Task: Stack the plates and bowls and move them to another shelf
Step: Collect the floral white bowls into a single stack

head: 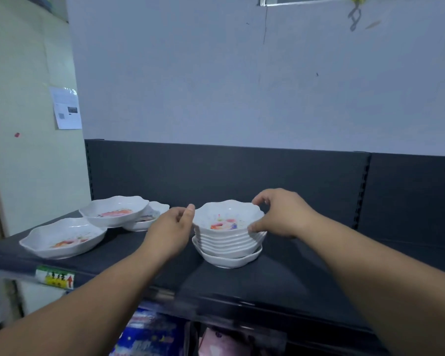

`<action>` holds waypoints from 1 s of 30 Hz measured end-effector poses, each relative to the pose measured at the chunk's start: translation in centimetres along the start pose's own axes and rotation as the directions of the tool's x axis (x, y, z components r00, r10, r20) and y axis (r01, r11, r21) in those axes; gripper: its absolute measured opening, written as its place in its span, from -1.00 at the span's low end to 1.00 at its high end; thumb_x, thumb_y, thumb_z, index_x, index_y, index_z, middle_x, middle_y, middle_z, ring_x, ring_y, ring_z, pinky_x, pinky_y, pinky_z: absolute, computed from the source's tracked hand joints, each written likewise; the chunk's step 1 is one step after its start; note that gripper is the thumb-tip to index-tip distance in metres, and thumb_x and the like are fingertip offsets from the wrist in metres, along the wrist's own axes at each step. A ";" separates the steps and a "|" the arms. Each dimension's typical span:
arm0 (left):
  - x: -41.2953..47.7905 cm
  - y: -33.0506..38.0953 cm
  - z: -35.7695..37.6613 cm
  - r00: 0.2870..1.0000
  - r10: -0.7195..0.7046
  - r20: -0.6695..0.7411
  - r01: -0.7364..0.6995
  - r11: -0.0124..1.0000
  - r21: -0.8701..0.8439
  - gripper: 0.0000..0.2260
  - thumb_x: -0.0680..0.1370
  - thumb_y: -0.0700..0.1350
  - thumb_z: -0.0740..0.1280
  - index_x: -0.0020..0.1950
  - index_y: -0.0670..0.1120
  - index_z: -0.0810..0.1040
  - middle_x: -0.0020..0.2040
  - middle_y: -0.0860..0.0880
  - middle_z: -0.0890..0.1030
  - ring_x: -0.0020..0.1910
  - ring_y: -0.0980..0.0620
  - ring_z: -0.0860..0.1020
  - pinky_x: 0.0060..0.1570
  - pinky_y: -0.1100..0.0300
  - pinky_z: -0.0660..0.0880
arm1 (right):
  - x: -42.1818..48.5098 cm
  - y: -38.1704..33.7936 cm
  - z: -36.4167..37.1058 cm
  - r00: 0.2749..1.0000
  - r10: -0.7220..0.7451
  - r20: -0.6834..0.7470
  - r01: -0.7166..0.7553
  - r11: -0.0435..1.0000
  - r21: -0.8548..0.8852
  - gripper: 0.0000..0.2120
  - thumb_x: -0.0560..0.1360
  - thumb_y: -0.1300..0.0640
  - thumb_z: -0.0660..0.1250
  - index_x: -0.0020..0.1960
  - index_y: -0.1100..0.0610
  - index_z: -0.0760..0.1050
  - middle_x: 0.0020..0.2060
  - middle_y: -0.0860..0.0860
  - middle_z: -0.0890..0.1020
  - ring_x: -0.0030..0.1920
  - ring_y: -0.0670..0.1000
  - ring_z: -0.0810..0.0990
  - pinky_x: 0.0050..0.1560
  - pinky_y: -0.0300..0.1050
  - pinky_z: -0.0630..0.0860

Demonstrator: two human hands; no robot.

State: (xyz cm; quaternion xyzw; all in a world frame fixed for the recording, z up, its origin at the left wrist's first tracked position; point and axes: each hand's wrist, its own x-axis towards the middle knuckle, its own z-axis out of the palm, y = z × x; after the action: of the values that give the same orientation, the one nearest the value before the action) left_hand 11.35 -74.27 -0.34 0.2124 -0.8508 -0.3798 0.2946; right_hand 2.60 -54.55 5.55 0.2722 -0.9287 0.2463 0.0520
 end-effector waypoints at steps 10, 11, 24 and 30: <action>2.0 -3.5 -5.1 0.996 0.004 -0.091 0.001 0.998 0.057 -0.69 0.62 0.12 0.08 0.01 -0.03 0.53 -0.14 0.08 0.59 -0.06 0.01 0.54 -0.08 0.16 0.34 | 1.6 -6.0 2.2 0.998 -0.063 -0.026 0.065 0.996 0.065 -0.49 0.35 -0.05 0.53 0.27 -0.10 0.50 0.23 -0.12 0.54 0.15 -0.04 0.60 0.18 -0.06 0.53; 2.4 -4.0 -5.9 0.994 0.001 -0.105 0.007 0.997 0.071 -0.71 0.62 0.11 0.09 0.03 -0.02 0.53 -0.10 0.08 0.59 -0.01 0.01 0.53 -0.07 0.18 0.31 | 1.8 -6.9 2.7 0.998 -0.063 -0.019 0.065 0.995 0.073 -0.50 0.35 -0.04 0.53 0.26 -0.10 0.50 0.20 -0.11 0.55 0.09 -0.03 0.63 0.15 -0.06 0.55; 9.7 -14.3 -16.7 0.990 -0.025 -0.137 0.070 0.938 0.340 -0.59 0.55 -0.01 0.28 0.39 -0.04 0.42 0.36 -0.06 0.45 0.19 -0.05 0.52 -0.04 0.23 0.42 | 7.8 -17.1 13.2 0.990 -0.088 0.106 0.069 0.983 0.169 -0.45 0.36 -0.10 0.51 0.32 -0.09 0.49 0.30 -0.09 0.49 0.22 -0.05 0.50 0.10 -0.18 0.45; 12.8 -17.6 -18.3 0.982 -0.179 0.054 0.159 0.951 0.264 -0.46 0.56 0.12 0.25 0.50 -0.02 0.25 0.44 -0.06 0.38 0.36 -0.08 0.40 0.28 0.09 0.37 | 10.8 -19.4 17.7 0.987 0.015 0.163 -0.070 0.939 0.337 -0.33 0.40 -0.14 0.47 0.45 -0.08 0.34 0.37 -0.04 0.43 0.24 0.05 0.54 0.20 -0.09 0.49</action>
State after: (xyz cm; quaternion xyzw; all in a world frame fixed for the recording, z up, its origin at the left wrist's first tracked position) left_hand 16.42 -102.22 0.27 0.3061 -0.8825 -0.2974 0.1976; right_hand 4.47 -82.52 0.92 0.2757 -0.8787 0.3825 -0.0751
